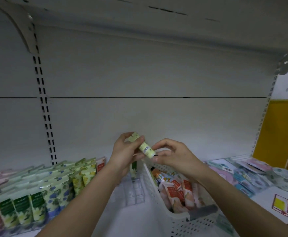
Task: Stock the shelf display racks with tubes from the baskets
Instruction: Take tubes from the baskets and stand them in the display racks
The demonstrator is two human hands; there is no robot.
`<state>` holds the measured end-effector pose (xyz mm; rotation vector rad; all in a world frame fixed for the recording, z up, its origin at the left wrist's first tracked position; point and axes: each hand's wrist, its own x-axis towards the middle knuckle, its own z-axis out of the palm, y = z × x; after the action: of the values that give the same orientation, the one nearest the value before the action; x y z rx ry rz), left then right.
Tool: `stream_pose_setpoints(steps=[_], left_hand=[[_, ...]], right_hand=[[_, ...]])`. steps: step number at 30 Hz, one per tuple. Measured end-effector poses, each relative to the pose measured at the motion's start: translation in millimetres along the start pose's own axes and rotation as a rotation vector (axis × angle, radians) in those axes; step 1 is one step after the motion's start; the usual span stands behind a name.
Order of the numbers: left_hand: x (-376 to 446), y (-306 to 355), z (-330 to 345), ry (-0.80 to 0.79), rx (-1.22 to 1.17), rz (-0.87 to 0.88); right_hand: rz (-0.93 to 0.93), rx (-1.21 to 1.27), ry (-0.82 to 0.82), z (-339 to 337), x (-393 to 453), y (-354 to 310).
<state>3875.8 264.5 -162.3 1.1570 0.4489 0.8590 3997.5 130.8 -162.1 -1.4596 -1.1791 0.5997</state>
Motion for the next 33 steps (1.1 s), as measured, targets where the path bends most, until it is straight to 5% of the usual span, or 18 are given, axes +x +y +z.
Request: stream_pose_setpoints(steps=[3, 6, 10, 15, 23, 28, 33], left_hand=[[0, 3, -13, -0.012, 0.038, 0.077], [-3, 5, -24, -0.044, 0.065, 0.118], [-6, 5, -36, -0.078, 0.073, 0.143], [-8, 4, -42, -0.134, 0.005, 0.136], [-16, 9, -43, -0.162, -0.121, 0.121], [-23, 25, -44, -0.178, -0.25, 0.016], [-32, 33, -45, -0.161, -0.15, 0.066]], right_hand=[[0.154, 0.154, 0.042, 8, 12, 5], [0.302, -0.184, 0.065, 13, 23, 17], [0.445, -0.667, -0.132, 22, 29, 29], [0.468, -0.71, -0.161, 29, 33, 30], [0.511, -0.369, -0.089, 8, 27, 20], [0.326, 0.113, -0.005, 1, 25, -4], [0.19, 0.359, -0.106, 17, 18, -28]])
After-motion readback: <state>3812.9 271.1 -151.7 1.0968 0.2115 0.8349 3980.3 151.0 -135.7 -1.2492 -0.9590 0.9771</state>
